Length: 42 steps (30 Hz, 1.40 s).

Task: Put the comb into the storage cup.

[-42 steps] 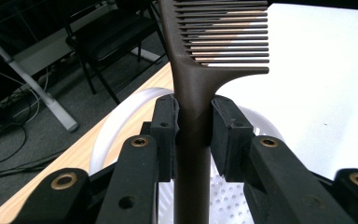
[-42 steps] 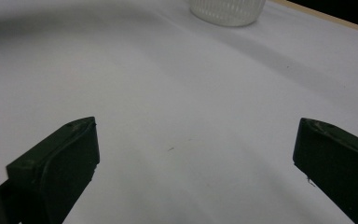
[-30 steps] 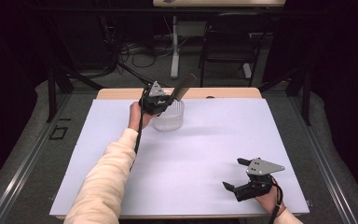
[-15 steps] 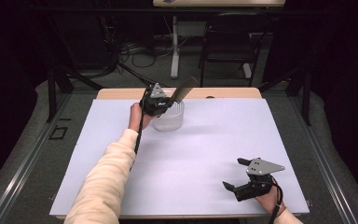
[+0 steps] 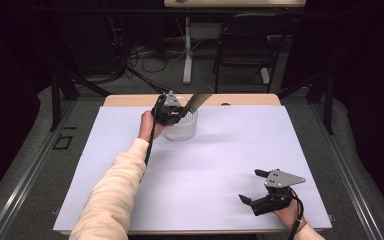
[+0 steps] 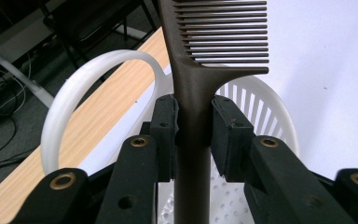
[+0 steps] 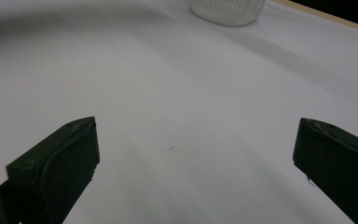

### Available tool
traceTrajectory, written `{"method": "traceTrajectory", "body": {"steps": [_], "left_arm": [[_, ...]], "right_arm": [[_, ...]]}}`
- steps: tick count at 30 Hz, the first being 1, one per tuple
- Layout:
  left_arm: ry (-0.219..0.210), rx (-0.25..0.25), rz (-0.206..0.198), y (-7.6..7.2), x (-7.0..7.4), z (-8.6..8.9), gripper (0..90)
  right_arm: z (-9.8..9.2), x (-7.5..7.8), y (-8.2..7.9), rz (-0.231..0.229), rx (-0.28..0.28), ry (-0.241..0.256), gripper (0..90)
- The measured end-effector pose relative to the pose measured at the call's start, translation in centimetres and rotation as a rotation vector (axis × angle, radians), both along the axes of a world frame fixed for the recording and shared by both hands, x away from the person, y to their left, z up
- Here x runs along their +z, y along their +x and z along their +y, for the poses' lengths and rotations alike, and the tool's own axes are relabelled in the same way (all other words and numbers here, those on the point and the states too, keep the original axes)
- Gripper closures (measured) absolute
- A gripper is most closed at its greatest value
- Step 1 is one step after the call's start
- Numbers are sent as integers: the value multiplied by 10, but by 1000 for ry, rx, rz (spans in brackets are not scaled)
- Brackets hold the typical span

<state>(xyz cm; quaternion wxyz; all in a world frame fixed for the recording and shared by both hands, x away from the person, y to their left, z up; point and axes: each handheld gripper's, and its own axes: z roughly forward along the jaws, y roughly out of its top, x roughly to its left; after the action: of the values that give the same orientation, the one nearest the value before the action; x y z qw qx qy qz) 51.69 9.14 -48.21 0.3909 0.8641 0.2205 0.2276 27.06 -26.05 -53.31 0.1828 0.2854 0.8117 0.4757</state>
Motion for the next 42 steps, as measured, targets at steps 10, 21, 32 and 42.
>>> {"method": "traceTrajectory", "body": {"steps": [10,21,32,42], "left_arm": [[23,-19,15,0,-2,-3,716],[37,-26,16,0,-2,-2,716],[31,-23,28,0,-2,1,718],[49,-34,35,1,-5,-1,718]], "right_arm": [[0,0,0,0,0,1,0],[0,0,0,0,1,2,0],[0,0,0,2,3,6,0],[0,0,0,5,6,10,0]]}}
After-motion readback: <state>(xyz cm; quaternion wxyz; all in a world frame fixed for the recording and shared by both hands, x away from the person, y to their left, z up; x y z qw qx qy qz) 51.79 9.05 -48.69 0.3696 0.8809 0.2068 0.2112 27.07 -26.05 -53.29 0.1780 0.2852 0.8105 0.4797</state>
